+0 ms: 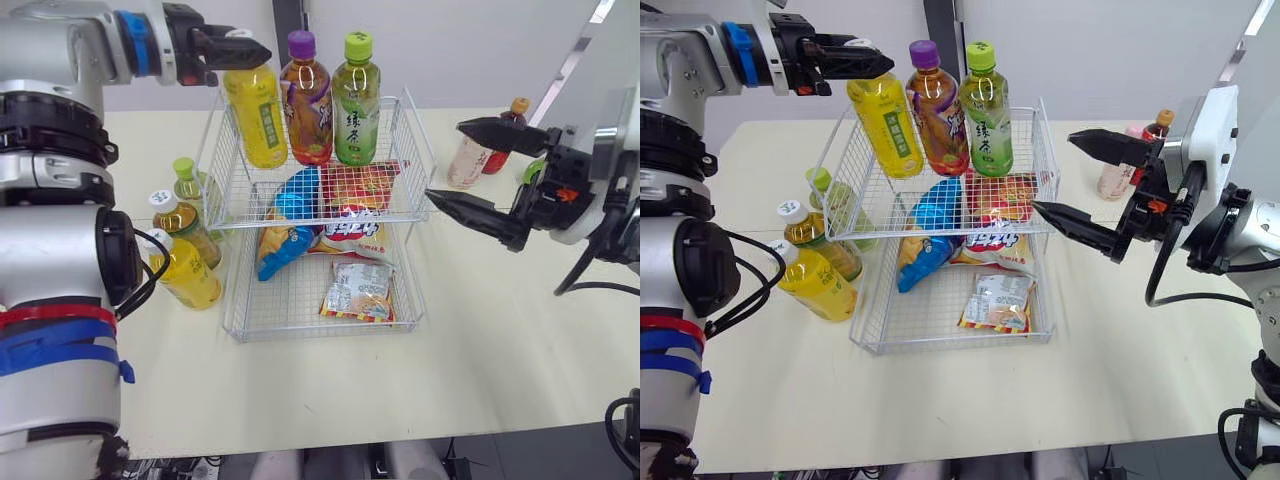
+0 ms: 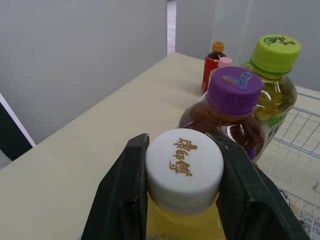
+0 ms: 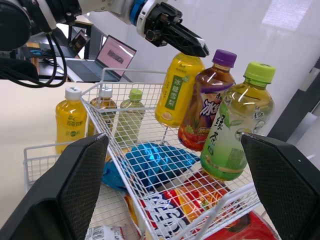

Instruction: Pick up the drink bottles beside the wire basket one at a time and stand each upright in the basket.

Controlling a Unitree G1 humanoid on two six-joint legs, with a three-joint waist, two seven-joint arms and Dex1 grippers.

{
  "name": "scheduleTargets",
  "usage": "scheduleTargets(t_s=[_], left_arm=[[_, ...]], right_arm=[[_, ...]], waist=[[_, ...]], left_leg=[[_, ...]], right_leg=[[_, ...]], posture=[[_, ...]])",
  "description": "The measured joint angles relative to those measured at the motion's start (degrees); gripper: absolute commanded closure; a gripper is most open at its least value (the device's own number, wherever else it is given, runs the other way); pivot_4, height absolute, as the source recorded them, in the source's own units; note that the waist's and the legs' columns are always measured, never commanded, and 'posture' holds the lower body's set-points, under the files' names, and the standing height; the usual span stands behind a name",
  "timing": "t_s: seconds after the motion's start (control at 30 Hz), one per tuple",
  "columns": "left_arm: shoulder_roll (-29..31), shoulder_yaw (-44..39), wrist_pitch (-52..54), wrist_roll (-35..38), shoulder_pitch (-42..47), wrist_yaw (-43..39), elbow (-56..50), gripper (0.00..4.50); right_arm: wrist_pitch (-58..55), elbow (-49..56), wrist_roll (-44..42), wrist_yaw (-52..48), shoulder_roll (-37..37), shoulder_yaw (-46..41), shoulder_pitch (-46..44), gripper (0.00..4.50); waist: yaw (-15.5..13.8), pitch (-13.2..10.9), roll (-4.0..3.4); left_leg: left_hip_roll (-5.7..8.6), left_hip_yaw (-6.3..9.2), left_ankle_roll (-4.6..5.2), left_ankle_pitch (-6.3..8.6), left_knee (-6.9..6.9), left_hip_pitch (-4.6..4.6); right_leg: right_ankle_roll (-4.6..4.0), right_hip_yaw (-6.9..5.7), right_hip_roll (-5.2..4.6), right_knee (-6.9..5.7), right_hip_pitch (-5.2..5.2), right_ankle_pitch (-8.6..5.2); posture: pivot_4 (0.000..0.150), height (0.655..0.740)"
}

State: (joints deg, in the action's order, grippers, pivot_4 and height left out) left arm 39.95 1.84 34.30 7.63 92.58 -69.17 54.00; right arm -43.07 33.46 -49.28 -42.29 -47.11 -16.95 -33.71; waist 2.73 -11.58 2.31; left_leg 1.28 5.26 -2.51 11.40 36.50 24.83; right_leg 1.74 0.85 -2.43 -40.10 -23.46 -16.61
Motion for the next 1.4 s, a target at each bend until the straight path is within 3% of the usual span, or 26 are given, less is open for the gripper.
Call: scheduleTargets(t_s=[0.27, 0.6, 0.83, 1.0, 1.2, 1.4], left_arm=[[-1.04, 0.01, -2.19, -0.23, -0.17, 1.17, 0.47, 3.14], [-0.43, -0.15, -2.68, -0.02, 0.32, -0.28, 0.67, 0.01], [6.7, -1.68, -0.06, 0.63, 0.49, -3.57, -4.0, 0.01], [15.7, -3.13, 5.02, 2.86, -4.25, -7.88, -15.23, 0.01], [25.95, -8.94, 11.73, 8.75, -20.71, -10.69, -31.27, 0.01], [33.61, -23.14, 18.77, 14.34, -46.15, -11.47, -45.43, 0.01]], right_arm=[[0.0, -0.02, -1.51, 0.27, -1.24, 0.01, 0.0, 0.0], [0.14, -0.01, -1.49, 1.1, -1.25, 0.13, 0.81, 0.0], [1.22, -0.15, -0.88, 0.56, -2.08, 0.28, 0.97, 0.0], [3.02, -2.0, 1.51, -1.31, -2.74, 1.99, 0.88, 0.0], [7.56, -5.95, 4.11, -8.38, -2.37, 7.15, -1.85, 0.0], [9.02, -11.92, 4.76, -17.64, -0.94, 13.17, -9.18, 0.0]], waist=[[0.01, 0.0, 0.0], [0.07, 0.0, 0.0], [0.58, 0.01, -0.01], [0.63, 0.02, -0.07], [0.64, 0.02, -0.09], [0.55, 0.01, -0.13]], left_leg=[[0.01, 0.02, 0.0, 0.0, 0.09, 0.0], [0.01, 0.03, 0.01, 0.0, 0.13, 0.01], [-0.06, 0.05, 0.01, 0.01, 0.1, -0.01], [-0.09, 0.02, 0.0, 0.01, 0.1, -0.04], [-0.1, 0.05, 0.0, 0.01, 0.18, -0.06], [-0.16, 0.08, 0.01, 0.01, 0.17, -0.1]], right_leg=[[0.0, -0.01, -0.01, 0.01, 0.04, 0.0], [0.0, -0.02, 0.0, 0.0, 0.06, 0.0], [0.0, -0.02, 0.09, 0.01, 0.05, 0.0], [0.0, 0.02, 0.1, 0.0, 0.06, -0.01], [0.0, 0.01, 0.1, -0.02, 0.11, 0.0], [-0.01, -0.02, 0.12, 0.02, 0.16, 0.0]], posture=[[0.15, 0.74], [0.15, 0.74], [0.15, 0.74], [0.15, 0.74], [0.15, 0.74], [0.15, 0.74]])
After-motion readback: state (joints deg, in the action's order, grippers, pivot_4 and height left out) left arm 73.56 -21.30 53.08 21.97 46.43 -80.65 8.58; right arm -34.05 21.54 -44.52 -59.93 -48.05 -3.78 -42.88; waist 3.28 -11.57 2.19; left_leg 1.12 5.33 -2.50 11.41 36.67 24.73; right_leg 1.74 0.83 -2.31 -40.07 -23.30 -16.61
